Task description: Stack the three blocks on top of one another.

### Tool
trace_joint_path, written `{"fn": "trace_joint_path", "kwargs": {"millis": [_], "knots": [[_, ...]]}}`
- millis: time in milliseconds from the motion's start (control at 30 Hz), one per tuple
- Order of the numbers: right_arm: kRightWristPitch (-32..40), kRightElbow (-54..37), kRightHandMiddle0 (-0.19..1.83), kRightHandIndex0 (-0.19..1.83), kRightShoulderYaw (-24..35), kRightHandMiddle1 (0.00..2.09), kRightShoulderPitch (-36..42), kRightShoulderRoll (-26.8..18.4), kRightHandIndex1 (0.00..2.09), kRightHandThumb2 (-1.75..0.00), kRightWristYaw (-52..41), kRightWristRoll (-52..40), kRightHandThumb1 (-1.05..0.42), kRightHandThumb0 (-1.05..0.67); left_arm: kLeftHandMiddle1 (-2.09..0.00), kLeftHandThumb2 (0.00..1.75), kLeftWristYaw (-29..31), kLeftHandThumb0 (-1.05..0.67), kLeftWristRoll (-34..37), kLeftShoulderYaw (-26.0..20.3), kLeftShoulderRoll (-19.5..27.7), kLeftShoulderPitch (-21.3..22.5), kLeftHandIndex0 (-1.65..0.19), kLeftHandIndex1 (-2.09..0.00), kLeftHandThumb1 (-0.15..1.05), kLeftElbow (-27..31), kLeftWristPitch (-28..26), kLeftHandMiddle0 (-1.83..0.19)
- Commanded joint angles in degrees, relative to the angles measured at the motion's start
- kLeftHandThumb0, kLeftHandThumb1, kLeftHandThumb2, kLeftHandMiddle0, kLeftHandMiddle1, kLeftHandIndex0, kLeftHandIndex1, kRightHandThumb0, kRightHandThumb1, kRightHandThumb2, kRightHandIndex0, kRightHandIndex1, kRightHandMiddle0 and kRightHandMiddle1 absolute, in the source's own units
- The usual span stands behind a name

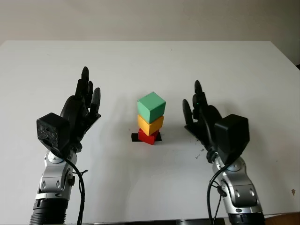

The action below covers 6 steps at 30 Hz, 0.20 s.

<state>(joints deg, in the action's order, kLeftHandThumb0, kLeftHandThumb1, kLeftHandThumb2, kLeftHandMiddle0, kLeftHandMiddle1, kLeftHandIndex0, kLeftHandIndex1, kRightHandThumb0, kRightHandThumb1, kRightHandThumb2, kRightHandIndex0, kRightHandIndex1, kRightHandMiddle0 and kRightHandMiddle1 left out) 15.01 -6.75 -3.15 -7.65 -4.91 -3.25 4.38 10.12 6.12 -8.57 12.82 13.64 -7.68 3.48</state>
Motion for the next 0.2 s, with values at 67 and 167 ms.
{"fn": "trace_joint_path", "kwargs": {"millis": [67,167], "knots": [[-1.9,0.2,-0.19,-0.19,-0.5,0.0,0.4,0.4,0.0,-0.72,0.7,0.6,-1.05,-0.77,-0.06,0.63,1.2,-0.77,1.4,-0.4,-0.2,-1.0,0.15,-0.04,1.05,0.1,1.1,0.14],[-1.3,-1.0,-0.19,-0.19,0.0,0.0,1.0,1.1,0.0,-0.73,0.7,-0.5,-1.05,-0.78,-0.06,0.63,1.9,-0.77,1.8,-0.4,0.1,-1.8,0.15,-0.05,1.05,0.6,1.1,0.13]]}}
